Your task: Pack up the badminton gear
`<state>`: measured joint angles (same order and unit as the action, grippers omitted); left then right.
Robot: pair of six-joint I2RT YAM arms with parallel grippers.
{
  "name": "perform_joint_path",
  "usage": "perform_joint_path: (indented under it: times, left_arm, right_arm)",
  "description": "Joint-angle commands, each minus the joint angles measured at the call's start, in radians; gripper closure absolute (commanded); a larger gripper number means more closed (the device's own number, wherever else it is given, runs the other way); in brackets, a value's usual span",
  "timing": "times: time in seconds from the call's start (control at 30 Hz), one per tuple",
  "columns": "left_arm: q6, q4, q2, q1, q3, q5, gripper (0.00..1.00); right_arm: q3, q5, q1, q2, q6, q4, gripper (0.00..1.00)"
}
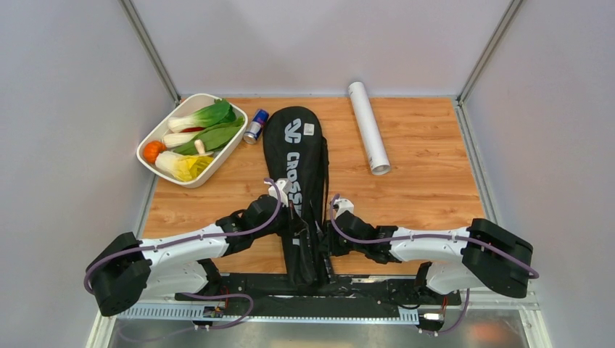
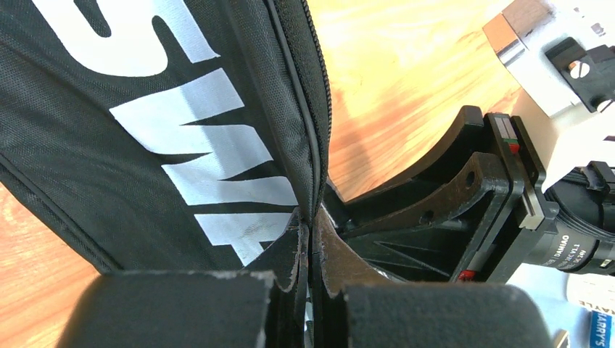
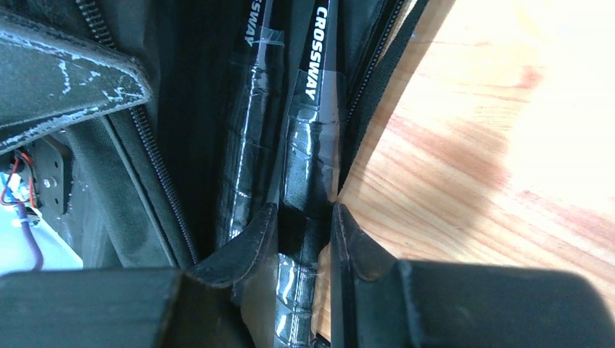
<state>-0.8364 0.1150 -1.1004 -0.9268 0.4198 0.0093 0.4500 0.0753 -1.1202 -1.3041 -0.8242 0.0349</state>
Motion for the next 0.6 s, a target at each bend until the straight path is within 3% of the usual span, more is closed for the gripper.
perform_joint_path:
  times: [0.0,0.17,0.37,0.57]
  left_arm:
    - [-0.024,0.044,0.027,-0.002,0.015,0.007,1.00]
    - [-0.051,0.079,0.022,-0.001,-0.017,0.022,1.00]
    - [-0.083,0.109,0.033,-0.003,-0.055,0.037,1.00]
    - [-0.130,0.160,0.067,-0.002,-0.115,0.074,1.00]
  right_arm:
    - [0.026,0.020,-0.008,-0.016,-0.039,0.122,0.98]
    - [0.035,-0.011,-0.007,-0.059,-0.102,0.308,0.99]
    - [0.018,0.057,-0.008,-0.076,-0.189,0.424,0.97]
    - [0.076,0.121,-0.006,-0.080,-0.171,0.398,0.97]
